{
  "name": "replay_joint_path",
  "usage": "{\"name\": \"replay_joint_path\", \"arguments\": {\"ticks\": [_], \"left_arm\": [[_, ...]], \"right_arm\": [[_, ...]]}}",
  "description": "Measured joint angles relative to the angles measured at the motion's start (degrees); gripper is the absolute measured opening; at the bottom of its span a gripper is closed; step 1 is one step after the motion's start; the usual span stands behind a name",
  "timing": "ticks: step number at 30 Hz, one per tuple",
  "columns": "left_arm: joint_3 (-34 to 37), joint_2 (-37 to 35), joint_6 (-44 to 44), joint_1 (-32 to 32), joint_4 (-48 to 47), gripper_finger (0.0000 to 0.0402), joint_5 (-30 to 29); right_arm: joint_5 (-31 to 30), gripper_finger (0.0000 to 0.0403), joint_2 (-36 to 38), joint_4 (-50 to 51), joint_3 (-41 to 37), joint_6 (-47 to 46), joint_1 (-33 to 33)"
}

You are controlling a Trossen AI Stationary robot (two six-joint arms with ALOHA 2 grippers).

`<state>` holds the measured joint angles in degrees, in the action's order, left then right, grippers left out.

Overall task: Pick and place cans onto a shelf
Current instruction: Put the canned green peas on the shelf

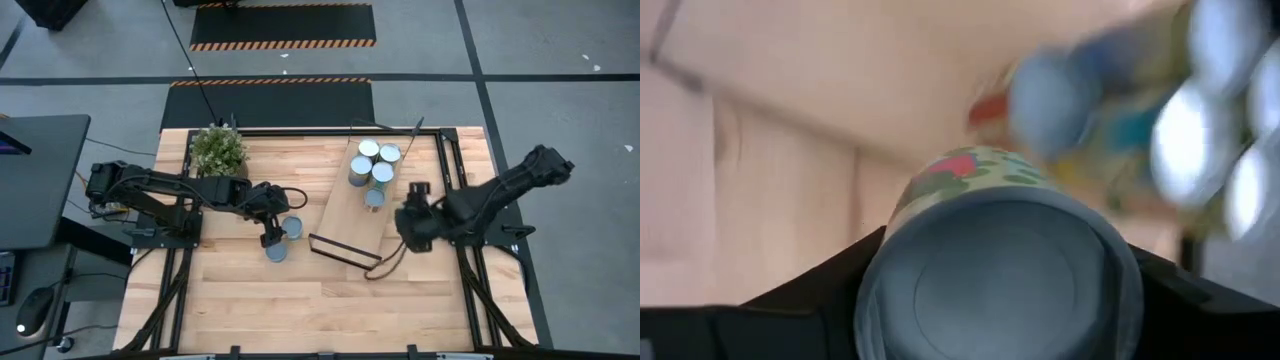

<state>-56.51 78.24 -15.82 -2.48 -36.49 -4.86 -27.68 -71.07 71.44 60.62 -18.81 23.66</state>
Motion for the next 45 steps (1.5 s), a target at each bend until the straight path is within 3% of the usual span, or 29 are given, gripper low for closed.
{"name": "replay_joint_path", "arguments": {"ticks": [5,11,17,24,33,38,45], "left_arm": [[0.0,0.0,0.1,0.0,0.0,0.0388,0.0],[0.0,0.0,0.1,0.0,-0.1,0.0388,0.0],[0.0,0.0,0.1,0.0,-1.6,0.0388,0.0],[0.0,0.0,0.1,0.0,-3.8,0.0388,0.0],[0.0,0.0,-0.3,0.0,-5.0,0.0388,0.0],[0.0,0.0,-0.1,0.0,-4.9,0.0388,0.0],[0.0,0.0,-0.4,0.0,-4.9,0.0388,0.0]], "right_arm": [[1.6,0.0292,-0.1,-9.0,4.8,16.1,-8.2],[9.4,0.0293,-3.3,-22.5,5.3,31.7,-16.1],[16.6,0.0293,-12.2,-25.8,9.1,40.8,-21.8],[19.5,0.0293,-21.1,-26.4,13.0,50.6,-27.1],[21.6,0.0295,-27.7,-25.2,14.0,53.4,-29.9],[21.6,0.0326,-30.2,-25.1,14.0,53.4,-30.2],[14.8,0.0369,-31.0,-24.3,14.0,53.5,-30.4]]}}
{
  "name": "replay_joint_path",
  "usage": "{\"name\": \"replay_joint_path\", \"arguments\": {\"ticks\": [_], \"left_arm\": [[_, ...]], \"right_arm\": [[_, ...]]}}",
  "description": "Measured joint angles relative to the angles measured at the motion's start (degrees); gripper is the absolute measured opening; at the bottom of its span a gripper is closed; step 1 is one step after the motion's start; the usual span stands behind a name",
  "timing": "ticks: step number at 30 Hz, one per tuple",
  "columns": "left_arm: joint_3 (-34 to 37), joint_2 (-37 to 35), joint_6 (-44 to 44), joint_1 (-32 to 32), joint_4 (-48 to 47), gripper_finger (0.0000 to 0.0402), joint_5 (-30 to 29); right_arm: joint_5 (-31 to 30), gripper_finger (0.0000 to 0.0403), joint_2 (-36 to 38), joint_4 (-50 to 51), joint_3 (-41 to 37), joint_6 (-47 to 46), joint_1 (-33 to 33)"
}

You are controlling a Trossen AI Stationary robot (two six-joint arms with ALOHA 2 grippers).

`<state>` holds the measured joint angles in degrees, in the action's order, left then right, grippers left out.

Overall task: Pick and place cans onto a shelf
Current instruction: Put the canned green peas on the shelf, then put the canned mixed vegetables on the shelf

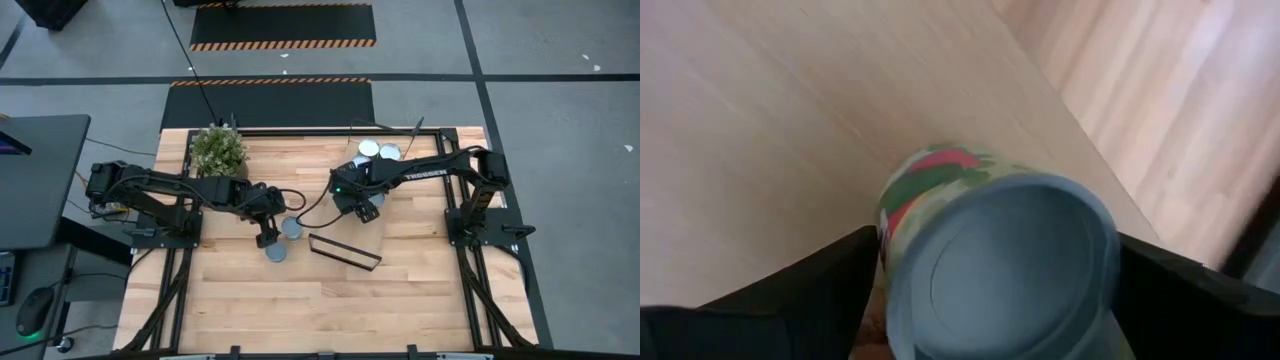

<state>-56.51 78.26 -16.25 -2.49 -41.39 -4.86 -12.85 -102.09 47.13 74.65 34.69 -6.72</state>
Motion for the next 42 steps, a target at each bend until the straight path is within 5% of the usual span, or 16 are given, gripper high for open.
{"name": "replay_joint_path", "arguments": {"ticks": [11,26,32,42], "left_arm": [[0.0,0.0,0.1,0.0,0.1,0.0388,0.0],[0.0,0.0,4.1,0.0,0.6,0.0388,0.0],[0.8,-1.5,9.5,0.3,3.8,0.0388,-1.4],[13.0,-13.3,11.0,5.5,15.6,0.0388,1.3]], "right_arm": [[-9.8,0.0368,2.2,1.9,0.0,-0.6,2.6],[-5.8,0.0363,13.4,3.4,-0.4,-12.9,5.1],[-3.9,0.0362,21.5,0.1,-7.7,-20.2,6.4],[-4.3,0.0358,36.5,-11.0,-22.4,-28.3,10.1]]}}
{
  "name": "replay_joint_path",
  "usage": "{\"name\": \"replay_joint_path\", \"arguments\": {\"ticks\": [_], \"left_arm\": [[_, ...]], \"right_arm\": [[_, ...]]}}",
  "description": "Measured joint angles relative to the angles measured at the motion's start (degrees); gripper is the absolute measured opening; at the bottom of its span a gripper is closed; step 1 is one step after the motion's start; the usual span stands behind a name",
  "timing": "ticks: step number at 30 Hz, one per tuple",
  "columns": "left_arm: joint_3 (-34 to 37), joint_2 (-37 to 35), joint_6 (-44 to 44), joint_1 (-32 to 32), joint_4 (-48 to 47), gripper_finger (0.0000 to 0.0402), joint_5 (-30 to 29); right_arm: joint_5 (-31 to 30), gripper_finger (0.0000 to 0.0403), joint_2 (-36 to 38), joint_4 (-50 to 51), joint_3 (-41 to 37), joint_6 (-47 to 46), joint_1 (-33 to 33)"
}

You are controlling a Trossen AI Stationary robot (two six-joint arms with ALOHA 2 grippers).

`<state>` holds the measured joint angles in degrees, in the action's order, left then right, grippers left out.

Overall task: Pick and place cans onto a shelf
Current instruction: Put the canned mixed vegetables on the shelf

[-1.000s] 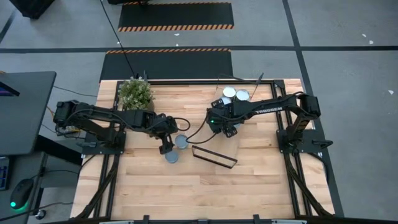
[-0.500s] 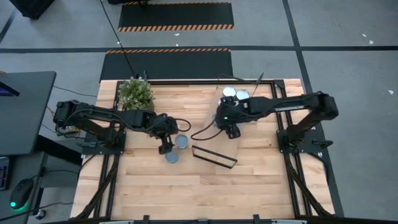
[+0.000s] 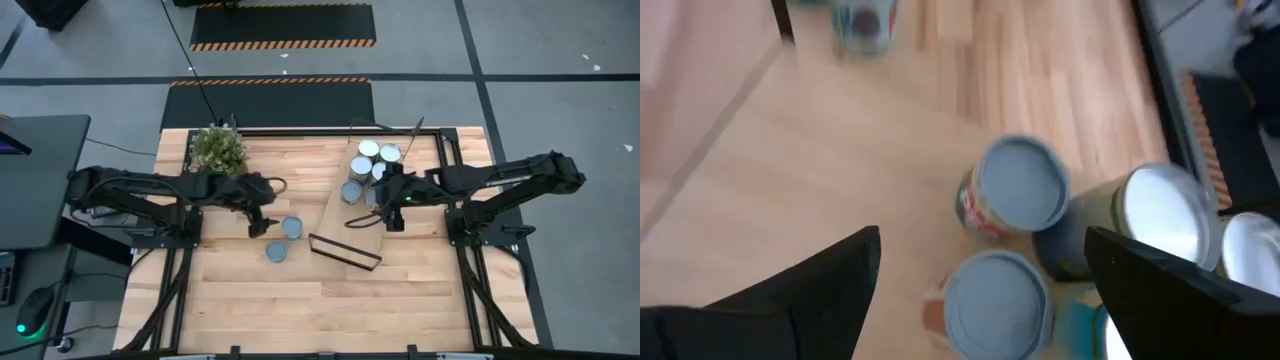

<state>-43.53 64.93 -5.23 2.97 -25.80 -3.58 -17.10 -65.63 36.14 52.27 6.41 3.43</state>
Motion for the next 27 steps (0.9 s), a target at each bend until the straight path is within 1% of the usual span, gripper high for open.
{"name": "replay_joint_path", "arguments": {"ticks": [7,12,15,18,21,24,27], "left_arm": [[10.0,-11.6,-1.2,1.1,12.8,0.0388,2.2],[17.0,-17.5,-1.5,1.1,23.4,0.0388,2.2],[21.1,-19.9,-1.5,1.1,31.0,0.0388,2.3],[25.0,-21.4,-1.5,1.1,37.5,0.0388,2.2],[28.5,-23.1,-1.9,1.5,42.8,0.0388,2.2],[32.5,-24.7,-2.3,2.3,47.0,0.0388,2.1],[35.8,-26.4,-3.2,3.5,51.8,0.0388,1.9]], "right_arm": [[0.7,0.0358,9.3,-9.9,-7.7,-3.6,0.9],[1.5,0.0358,14.0,-18.8,-14.5,-3.8,1.0],[3.3,0.0358,16.2,-26.3,-19.3,-3.0,1.0],[3.8,0.0358,18.0,-34.8,-24.3,-2.0,0.8],[4.0,0.0358,19.5,-41.5,-28.8,-1.8,0.3],[6.3,0.0358,20.7,-49.6,-33.4,-1.7,-0.3],[6.9,0.0358,21.8,-55.0,-37.3,-1.8,-1.2]]}}
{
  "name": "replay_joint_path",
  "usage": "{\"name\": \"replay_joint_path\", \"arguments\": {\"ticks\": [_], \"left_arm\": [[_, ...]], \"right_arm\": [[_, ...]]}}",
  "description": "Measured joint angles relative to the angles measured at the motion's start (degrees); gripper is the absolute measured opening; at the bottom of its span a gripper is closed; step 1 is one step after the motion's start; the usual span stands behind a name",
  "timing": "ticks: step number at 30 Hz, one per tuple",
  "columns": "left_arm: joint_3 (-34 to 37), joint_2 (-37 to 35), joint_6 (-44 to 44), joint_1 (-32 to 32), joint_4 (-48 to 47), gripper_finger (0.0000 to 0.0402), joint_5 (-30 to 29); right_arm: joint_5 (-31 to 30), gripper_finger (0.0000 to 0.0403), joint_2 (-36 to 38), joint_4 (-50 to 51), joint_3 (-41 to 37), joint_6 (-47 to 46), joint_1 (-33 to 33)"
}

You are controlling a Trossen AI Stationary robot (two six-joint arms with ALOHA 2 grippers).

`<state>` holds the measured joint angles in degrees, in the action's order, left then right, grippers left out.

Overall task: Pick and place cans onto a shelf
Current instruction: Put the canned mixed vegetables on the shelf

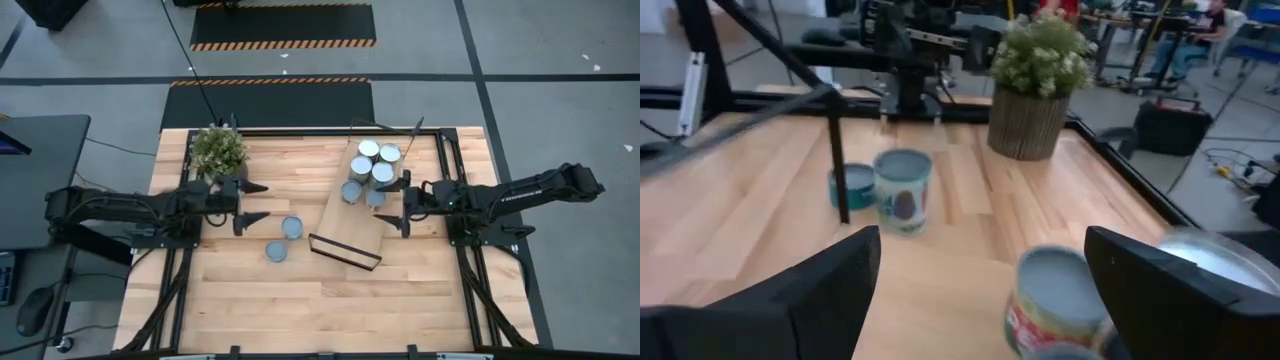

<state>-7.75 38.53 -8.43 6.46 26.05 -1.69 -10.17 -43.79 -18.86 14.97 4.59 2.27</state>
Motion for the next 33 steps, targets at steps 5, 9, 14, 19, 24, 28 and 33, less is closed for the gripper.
{"name": "replay_joint_path", "arguments": {"ticks": [5,9,14,19,24,28,33], "left_arm": [[4.0,-2.7,-1.7,1.2,3.5,0.0388,-0.1],[6.9,-5.6,-2.1,1.3,4.9,0.0388,-0.2],[7.3,-8.4,-2.2,1.3,3.9,0.0388,-0.8],[7.3,-10.9,-1.0,1.2,2.6,0.0388,-1.1],[7.3,-15.3,1.2,1.2,-1.1,0.0386,-3.3],[7.3,-20.6,1.6,1.2,-5.6,0.0366,-4.3],[7.3,-27.4,1.9,0.4,-13.3,0.0324,-6.0]], "right_arm": [[2.4,0.0358,3.3,-2.4,-3.7,-1.4,-1.5],[5.7,0.0358,7.1,-2.9,-6.4,-2.9,-2.6],[5.9,0.0358,12.5,-3.0,-9.6,-3.5,-3.9],[7.0,0.0358,18.3,-3.3,-13.1,-3.6,-5.0],[7.2,0.0354,24.9,1.9,-14.6,-4.0,-6.1],[7.8,0.0349,30.8,5.3,-14.6,-3.6,-6.6],[7.5,0.0348,38.2,7.6,-14.6,-0.8,-6.6]]}}
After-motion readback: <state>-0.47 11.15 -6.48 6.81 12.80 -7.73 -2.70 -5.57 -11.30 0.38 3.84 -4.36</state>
